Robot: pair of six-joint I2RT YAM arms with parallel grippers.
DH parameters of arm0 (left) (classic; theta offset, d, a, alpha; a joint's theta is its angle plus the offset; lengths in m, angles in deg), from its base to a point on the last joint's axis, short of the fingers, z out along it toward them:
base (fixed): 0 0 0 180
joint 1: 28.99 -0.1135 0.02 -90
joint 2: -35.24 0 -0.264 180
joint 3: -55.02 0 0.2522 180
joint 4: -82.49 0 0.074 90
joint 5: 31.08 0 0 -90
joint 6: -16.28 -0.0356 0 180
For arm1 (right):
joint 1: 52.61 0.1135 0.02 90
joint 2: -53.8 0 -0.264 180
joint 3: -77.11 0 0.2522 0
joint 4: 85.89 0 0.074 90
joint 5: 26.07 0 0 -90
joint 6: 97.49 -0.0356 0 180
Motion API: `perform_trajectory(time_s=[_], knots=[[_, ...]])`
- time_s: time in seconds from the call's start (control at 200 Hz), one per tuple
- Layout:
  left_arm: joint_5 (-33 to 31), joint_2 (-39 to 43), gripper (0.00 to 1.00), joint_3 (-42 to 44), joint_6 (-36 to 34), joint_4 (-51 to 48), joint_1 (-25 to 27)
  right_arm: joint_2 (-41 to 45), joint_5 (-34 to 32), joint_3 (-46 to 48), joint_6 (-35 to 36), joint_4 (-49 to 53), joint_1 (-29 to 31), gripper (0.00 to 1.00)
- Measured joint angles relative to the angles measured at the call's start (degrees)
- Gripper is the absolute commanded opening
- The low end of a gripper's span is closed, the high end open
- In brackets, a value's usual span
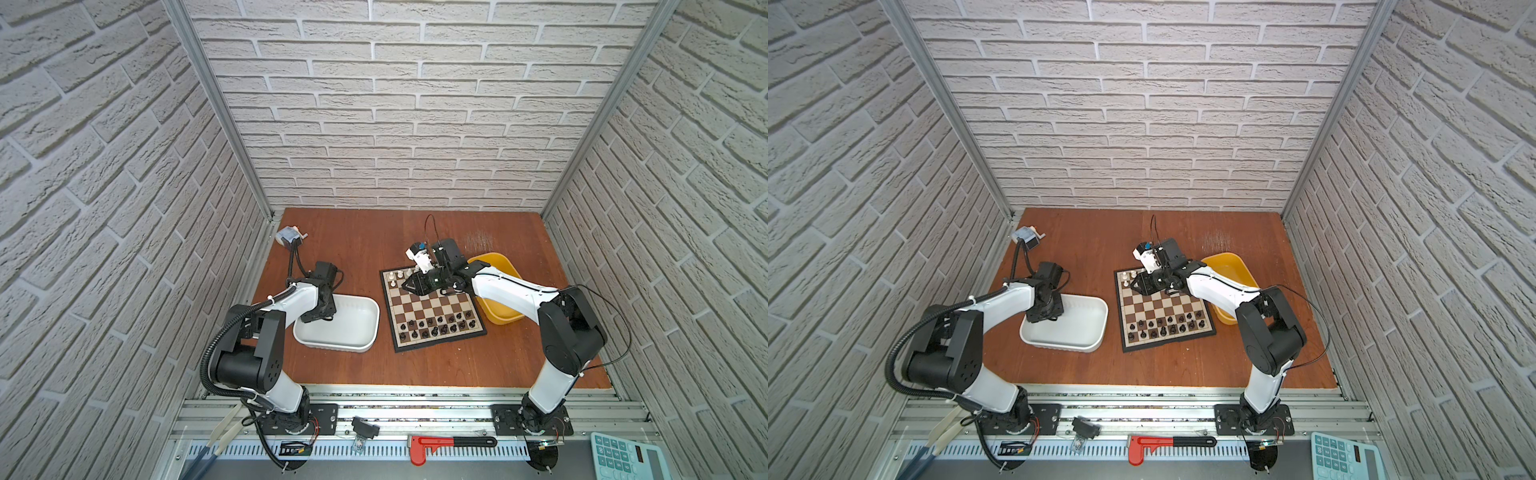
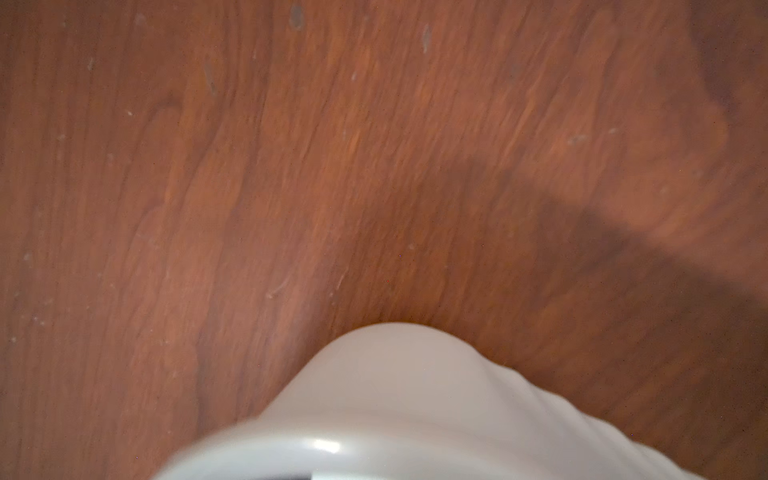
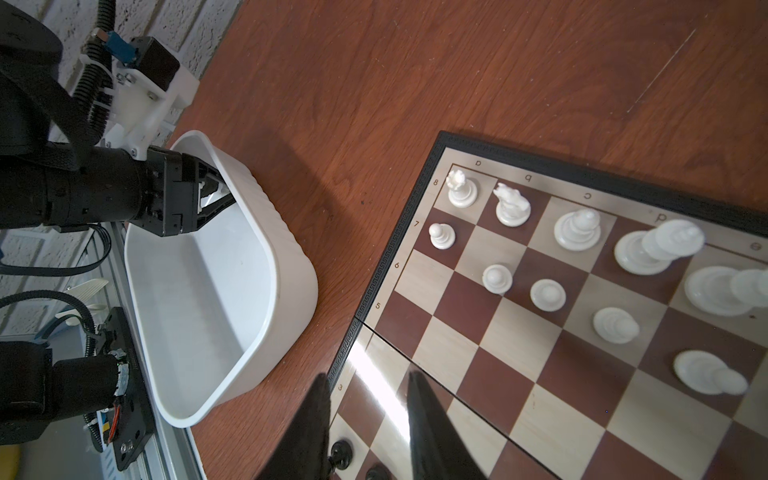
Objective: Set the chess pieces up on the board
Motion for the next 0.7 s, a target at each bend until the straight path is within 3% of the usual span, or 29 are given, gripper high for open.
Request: perform_trajectory(time_s=[0.365, 0.7], knots=[[2.34, 1.44, 0.21, 3.28, -0.11, 6.01, -0.13, 0.00, -0.79, -1.75, -0.02, 1.11, 0.00, 0.33], [7.06, 2.27, 0.12, 4.02, 4.50, 8.85, -0.13, 1.79, -0.85, -1.64, -0.31, 1.01, 0.00, 0.32]])
